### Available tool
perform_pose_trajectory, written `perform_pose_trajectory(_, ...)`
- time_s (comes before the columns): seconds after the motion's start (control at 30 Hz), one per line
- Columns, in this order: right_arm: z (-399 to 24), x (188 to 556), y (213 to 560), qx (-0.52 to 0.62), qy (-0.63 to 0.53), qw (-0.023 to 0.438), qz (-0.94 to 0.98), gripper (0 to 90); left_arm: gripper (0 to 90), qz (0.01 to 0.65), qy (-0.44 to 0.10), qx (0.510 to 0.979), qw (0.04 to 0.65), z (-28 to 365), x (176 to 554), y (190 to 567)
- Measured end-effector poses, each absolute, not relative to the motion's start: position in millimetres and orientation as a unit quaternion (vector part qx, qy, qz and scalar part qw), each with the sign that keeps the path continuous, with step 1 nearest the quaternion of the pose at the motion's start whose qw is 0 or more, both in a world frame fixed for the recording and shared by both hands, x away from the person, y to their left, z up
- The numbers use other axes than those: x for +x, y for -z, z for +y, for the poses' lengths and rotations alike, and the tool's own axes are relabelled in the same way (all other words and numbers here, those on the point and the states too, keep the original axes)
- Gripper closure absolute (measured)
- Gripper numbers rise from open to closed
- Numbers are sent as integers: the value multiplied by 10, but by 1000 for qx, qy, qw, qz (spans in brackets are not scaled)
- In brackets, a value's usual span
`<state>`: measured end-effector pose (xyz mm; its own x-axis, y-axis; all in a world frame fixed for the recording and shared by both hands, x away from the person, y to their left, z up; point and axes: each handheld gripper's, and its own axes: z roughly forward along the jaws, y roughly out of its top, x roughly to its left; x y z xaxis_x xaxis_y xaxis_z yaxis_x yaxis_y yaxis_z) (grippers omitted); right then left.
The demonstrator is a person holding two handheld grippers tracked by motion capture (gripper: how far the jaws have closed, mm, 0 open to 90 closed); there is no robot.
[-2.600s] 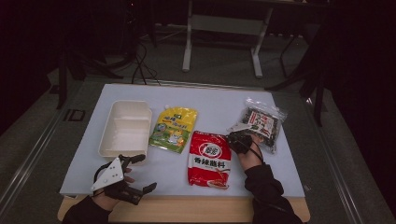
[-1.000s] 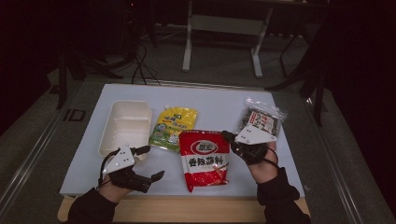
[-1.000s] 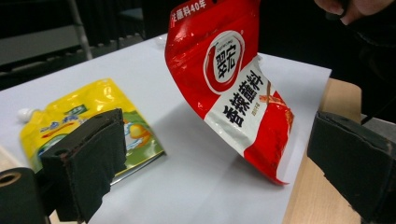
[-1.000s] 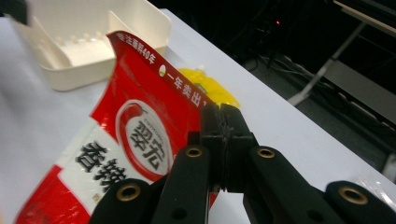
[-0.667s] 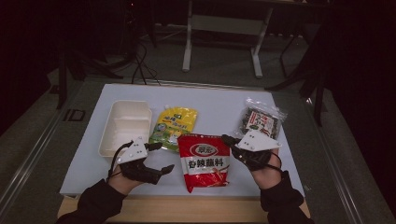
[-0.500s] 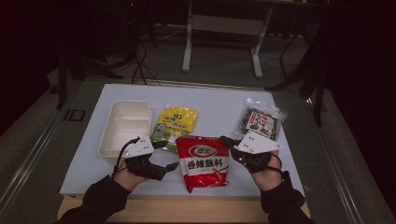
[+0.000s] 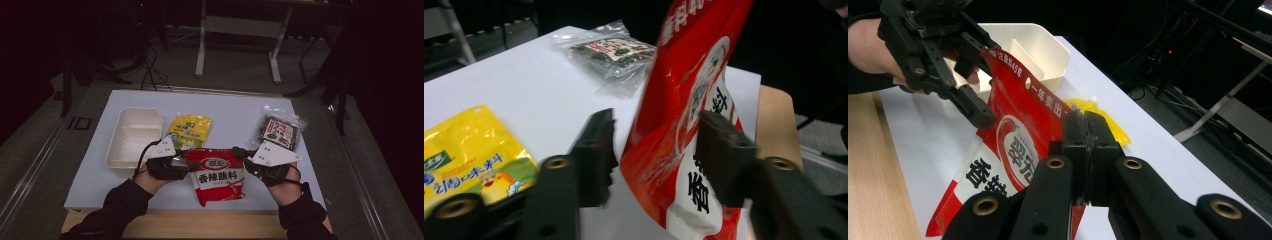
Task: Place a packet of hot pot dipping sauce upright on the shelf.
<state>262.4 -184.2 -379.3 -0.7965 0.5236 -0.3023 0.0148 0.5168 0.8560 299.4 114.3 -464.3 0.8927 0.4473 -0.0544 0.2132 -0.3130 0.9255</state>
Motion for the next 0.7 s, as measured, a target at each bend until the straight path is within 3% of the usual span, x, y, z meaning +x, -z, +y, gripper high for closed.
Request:
perform_pose_trajectory(0.1,-1848,2628,3789,162,-464,272,827,895,653,201,-107,804,549,1143,3000,4632)
perform_pose_trajectory(0.17,-1852,2628,3788,161,-464,274,827,895,653,196,-98,804,553,1155,3014,4617)
perform_pose_trajectory(0.2,-1877,2629,3788,165,-464,273,826,895,721,191,-91,804,555,1161,3020,4610)
perform_pose_trajectory(0.37,-1903,2634,3793,168,-464,270,827,894,768,179,-74,809,556,1168,3028,4575)
perform_pose_trajectory(0.47,-1941,2648,3803,171,-463,264,829,894,881,167,-73,814,551,1152,3016,4560)
perform_pose_trajectory(0.7,-2017,2670,3833,180,-466,255,827,890,898,142,-77,822,545,1106,2971,4504)
